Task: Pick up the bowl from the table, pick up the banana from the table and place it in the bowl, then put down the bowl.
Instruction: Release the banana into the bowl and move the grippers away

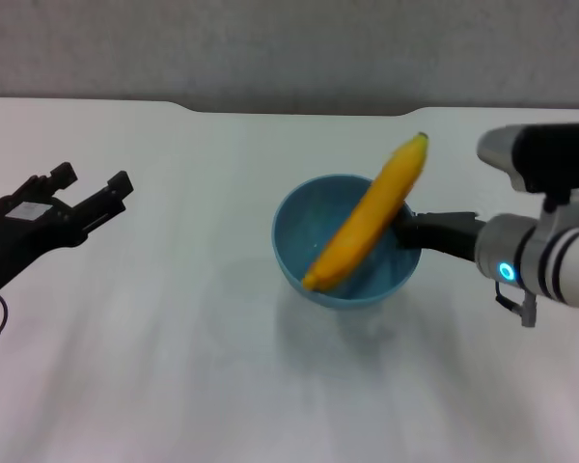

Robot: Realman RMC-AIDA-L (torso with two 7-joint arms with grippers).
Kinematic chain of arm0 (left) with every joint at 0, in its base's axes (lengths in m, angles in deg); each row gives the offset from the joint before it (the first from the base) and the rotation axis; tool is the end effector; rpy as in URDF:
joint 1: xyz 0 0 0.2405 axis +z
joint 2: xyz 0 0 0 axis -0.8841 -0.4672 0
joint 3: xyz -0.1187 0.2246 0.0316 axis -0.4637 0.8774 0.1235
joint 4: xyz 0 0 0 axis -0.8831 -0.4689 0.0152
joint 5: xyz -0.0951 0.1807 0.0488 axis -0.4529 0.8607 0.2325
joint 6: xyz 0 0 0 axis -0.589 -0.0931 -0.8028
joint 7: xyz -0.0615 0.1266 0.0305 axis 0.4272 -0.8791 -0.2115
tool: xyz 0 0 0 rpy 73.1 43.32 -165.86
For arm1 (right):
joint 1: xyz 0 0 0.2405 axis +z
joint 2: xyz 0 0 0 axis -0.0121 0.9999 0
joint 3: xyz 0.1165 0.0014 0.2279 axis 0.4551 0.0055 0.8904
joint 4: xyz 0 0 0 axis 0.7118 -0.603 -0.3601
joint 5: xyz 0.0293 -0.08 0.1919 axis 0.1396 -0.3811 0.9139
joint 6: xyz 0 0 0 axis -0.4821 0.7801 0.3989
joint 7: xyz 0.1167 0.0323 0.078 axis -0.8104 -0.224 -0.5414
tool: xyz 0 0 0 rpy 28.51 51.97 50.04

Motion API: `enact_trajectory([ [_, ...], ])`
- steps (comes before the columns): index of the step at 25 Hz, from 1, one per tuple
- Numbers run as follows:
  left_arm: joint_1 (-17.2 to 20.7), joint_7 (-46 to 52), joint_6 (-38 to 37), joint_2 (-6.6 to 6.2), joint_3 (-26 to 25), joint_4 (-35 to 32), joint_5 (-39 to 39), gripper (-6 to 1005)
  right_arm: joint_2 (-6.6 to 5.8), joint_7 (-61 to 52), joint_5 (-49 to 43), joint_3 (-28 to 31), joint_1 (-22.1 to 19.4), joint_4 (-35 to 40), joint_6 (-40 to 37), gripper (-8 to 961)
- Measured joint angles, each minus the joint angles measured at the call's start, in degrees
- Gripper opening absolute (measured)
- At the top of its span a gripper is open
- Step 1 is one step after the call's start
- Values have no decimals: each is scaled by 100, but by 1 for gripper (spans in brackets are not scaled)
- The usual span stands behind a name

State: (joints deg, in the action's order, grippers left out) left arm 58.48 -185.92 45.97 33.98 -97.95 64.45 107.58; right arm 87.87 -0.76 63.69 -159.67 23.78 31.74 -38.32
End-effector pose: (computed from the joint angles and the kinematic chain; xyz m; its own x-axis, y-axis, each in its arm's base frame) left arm -0.2805 0.3221 0.0361 0.5485 0.1842 0.8156 0.7765 -0.4741 -0.4151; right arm 0.2214 0.3870 -0.0596 0.5740 -0.6203 -0.5345 -0.8085 -0.3260 -0.4899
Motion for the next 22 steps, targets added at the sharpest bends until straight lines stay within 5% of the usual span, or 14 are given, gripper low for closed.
enact_trajectory([
  [13, -21, -5, 3, 1, -8, -68, 1, 907, -2, 18, -54, 404, 1176, -833, 1046, 42],
  [22, -9, -59, 2, -8, -16, -88, -68, 907, 43, 28, 12, 347, 1013, -950, 944, 42],
])
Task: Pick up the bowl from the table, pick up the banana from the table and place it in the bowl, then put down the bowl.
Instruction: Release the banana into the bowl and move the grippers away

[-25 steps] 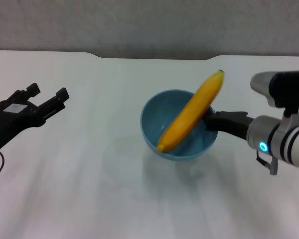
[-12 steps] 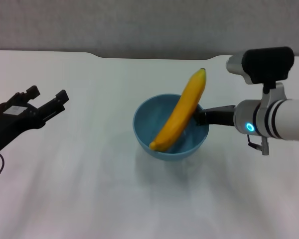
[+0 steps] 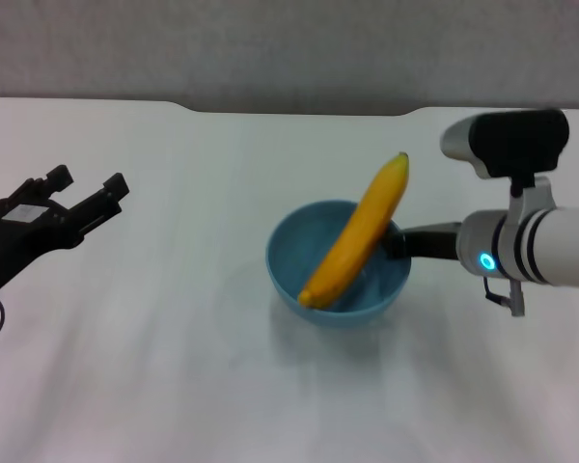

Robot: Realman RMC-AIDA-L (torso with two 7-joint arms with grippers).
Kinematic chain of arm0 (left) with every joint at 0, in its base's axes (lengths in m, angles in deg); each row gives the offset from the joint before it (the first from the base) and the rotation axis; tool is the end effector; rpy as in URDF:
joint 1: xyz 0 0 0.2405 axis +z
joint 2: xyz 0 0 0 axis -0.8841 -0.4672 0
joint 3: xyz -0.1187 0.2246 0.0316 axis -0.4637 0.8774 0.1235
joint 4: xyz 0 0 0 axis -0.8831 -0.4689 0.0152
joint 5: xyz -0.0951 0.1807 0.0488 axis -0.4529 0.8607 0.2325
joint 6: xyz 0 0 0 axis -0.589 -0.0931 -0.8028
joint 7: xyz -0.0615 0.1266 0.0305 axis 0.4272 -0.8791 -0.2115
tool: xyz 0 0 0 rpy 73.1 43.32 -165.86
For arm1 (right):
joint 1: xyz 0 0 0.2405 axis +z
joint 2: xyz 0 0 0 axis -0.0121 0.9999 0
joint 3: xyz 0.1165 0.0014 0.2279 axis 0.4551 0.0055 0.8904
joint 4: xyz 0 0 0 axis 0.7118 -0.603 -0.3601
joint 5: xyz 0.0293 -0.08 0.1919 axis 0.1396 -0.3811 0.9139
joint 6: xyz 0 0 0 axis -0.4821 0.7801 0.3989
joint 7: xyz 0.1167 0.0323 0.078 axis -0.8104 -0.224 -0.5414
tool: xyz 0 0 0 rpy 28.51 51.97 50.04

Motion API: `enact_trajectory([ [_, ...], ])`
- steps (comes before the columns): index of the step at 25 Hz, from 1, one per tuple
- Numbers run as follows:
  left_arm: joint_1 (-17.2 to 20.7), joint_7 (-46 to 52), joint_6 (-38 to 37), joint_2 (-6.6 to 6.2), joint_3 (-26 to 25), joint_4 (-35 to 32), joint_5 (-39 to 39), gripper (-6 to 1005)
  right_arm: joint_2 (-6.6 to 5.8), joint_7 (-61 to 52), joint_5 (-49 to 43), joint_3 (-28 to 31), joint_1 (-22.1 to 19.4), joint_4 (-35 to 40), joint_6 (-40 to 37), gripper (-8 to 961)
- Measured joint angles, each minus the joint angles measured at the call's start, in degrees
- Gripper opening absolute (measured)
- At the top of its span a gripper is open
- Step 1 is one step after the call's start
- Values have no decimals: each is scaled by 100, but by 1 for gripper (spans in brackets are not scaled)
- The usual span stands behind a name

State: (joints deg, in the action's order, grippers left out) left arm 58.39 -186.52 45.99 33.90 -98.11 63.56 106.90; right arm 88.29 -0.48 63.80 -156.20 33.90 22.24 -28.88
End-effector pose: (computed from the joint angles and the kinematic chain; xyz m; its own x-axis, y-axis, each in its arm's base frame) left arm -0.2843 0.3217 0.0362 0.5451 0.1866 0.8173 0.7822 -0.4640 -0.4157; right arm 0.2175 0.4068 -0.0711 0.5696 -0.7201 -0.3963 -0.7890 -0.3439 -0.5091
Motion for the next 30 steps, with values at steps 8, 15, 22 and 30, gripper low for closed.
enact_trajectory([
  [8, 6, -17, 9, -9, -6, -9, -59, 907, 7, 1, 67, -58, -149, -125, -41, 42],
  [15, 8, -17, 19, -9, -6, -9, -64, 907, 15, 1, 66, -78, -194, -238, -70, 41],
  [22, 8, -17, 26, -9, -6, -8, -64, 907, 12, 1, 67, -82, -200, -266, -80, 66],
  [30, 7, -17, 30, -4, -6, -8, -64, 907, 11, 1, 67, -93, -235, -272, -129, 94],
])
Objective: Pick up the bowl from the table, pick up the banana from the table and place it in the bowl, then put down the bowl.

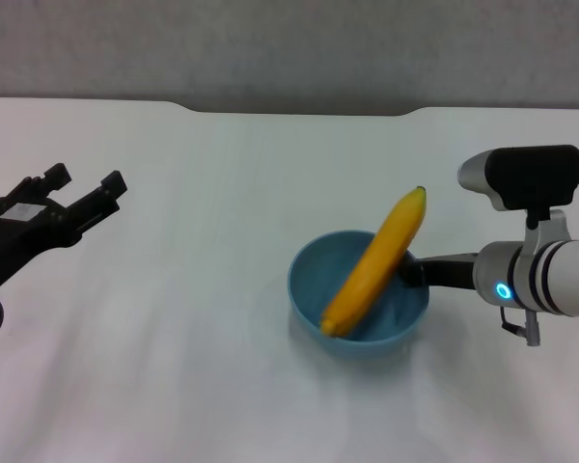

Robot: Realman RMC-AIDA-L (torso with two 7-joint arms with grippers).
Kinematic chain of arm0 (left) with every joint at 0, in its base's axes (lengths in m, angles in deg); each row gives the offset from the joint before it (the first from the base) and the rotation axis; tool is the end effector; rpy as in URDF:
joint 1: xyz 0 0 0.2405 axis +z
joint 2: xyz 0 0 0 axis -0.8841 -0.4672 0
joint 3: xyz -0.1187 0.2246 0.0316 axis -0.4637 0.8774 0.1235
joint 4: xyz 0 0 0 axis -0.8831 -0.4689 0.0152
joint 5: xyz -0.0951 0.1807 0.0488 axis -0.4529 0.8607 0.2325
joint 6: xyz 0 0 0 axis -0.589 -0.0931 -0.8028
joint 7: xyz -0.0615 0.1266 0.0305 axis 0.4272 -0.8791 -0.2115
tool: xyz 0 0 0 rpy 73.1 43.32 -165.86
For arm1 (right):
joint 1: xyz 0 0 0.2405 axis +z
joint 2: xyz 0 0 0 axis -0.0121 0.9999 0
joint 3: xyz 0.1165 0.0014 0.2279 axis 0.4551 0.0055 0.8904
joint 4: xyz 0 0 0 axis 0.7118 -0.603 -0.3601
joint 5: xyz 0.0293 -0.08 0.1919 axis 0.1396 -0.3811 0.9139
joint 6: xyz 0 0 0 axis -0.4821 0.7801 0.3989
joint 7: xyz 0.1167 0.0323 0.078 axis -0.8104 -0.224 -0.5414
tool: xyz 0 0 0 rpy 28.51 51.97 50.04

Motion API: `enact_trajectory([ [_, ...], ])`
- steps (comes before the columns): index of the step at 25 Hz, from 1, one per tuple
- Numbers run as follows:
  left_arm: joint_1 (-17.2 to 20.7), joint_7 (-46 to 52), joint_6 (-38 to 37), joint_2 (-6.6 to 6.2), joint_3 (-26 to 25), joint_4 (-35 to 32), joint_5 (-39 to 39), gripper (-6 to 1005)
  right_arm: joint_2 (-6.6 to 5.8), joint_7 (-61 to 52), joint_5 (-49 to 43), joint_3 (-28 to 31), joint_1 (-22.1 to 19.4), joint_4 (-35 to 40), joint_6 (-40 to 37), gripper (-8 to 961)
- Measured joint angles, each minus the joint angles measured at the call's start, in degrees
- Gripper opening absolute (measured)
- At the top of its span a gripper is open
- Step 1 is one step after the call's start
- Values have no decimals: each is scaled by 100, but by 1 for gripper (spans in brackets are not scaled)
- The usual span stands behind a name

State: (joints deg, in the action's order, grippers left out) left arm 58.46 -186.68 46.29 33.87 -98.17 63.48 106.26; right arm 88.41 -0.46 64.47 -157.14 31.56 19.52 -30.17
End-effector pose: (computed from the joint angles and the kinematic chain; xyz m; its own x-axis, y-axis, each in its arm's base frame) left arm -0.2843 0.3214 0.0374 0.5383 0.1819 0.8229 0.7852 -0.4629 -0.4113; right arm 0.2464 0.3934 -0.0759 0.5225 -0.7599 -0.3867 -0.8051 -0.2902 -0.5174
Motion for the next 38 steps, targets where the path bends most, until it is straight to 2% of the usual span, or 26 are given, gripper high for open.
enact_trajectory([
  [10, 0, 0, 3, 4, 0, 0, 0, 907, 0, 0, -1, -31, -21, 2, -31, 143],
  [15, 4, 0, 17, 0, 0, -4, 0, 907, 0, 0, -5, -190, -153, 203, -150, 356],
  [25, 39, 0, 27, -4, -69, -33, 0, 907, -16, 168, -97, -231, -750, 1064, -164, 582],
  [28, 53, 0, 32, -6, -83, -35, 1, 907, -21, 322, -276, -249, -1019, 1397, -203, 695],
  [31, 75, 0, 32, -6, -116, -36, 1, 907, -17, 360, -777, -269, -1504, 1943, -484, 830],
  [35, 127, -79, 94, -6, -207, -41, 0, 907, -25, 369, -1207, -274, -2182, 2570, -1250, 863],
  [38, 172, -330, 317, 1, -261, -115, -114, 907, -30, 496, -1258, -272, -2642, 2702, -2101, 879],
])
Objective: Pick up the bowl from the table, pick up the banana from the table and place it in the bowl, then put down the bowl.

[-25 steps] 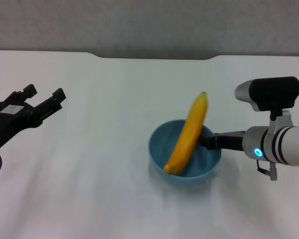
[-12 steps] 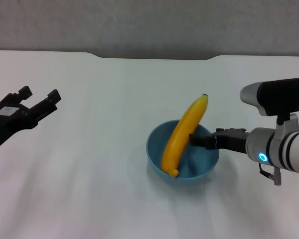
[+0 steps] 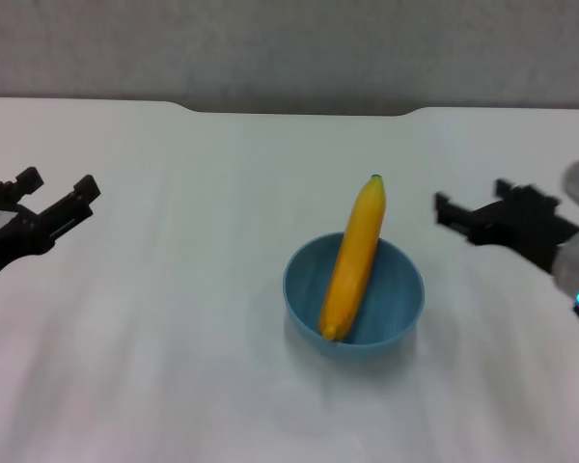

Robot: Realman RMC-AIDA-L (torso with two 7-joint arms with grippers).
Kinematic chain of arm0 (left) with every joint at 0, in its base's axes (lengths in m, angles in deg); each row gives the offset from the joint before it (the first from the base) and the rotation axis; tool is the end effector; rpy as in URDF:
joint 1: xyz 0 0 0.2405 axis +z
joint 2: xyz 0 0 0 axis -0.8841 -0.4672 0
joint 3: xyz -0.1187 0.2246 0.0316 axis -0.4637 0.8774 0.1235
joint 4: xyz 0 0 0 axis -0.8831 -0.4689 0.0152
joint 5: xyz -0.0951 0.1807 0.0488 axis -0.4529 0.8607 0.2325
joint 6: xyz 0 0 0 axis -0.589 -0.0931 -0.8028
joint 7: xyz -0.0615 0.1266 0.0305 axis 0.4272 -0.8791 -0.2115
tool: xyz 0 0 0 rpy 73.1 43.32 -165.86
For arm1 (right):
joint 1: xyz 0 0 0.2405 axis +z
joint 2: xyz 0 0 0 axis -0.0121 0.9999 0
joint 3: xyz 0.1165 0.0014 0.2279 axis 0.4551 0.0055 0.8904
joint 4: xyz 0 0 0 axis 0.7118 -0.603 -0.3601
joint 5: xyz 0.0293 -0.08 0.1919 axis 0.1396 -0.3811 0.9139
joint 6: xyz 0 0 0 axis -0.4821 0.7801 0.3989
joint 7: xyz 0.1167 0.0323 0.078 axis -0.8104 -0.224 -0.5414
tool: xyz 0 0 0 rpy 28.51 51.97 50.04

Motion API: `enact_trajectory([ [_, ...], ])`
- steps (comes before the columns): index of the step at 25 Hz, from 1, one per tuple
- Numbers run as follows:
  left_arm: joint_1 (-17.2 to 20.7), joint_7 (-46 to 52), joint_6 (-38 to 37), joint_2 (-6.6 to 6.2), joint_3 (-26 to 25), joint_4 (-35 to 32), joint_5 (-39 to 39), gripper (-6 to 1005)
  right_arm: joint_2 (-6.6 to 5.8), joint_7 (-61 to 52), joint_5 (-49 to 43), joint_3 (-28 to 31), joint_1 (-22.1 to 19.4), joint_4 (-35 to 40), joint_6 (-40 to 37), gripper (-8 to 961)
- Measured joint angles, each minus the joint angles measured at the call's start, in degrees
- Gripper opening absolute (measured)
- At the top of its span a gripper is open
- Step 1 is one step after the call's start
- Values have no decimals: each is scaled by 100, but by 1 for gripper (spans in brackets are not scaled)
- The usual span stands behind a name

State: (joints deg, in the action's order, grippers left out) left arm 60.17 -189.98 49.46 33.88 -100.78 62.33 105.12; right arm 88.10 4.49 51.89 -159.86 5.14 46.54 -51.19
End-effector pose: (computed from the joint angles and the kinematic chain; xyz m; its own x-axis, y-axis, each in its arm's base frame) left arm -0.2971 0.3106 0.0476 0.5485 0.1442 0.8236 0.7793 -0.4450 -0.4411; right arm 0.2434 0.3454 -0.0136 0.7065 -0.3791 -0.5976 -0.7034 -0.2833 -0.6519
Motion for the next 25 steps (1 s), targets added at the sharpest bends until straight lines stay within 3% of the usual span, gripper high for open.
enact_trajectory([
  [6, 6, -948, 598, -7, -25, -593, -813, 907, -4, 87, 7, -70, -397, -105, -1064, 876],
  [10, -15, -1735, 794, -3, -36, -1070, -1350, 907, 0, 32, 34, -449, -591, -702, -2666, 874],
  [18, -153, -3290, 1199, 49, 121, -2209, -3051, 907, 19, -35, 47, -1023, -563, -1807, -4543, 872],
  [25, -512, -3598, 579, 53, 188, -3018, -3714, 907, 31, -406, 54, -1233, -342, -2970, -5528, 871],
])
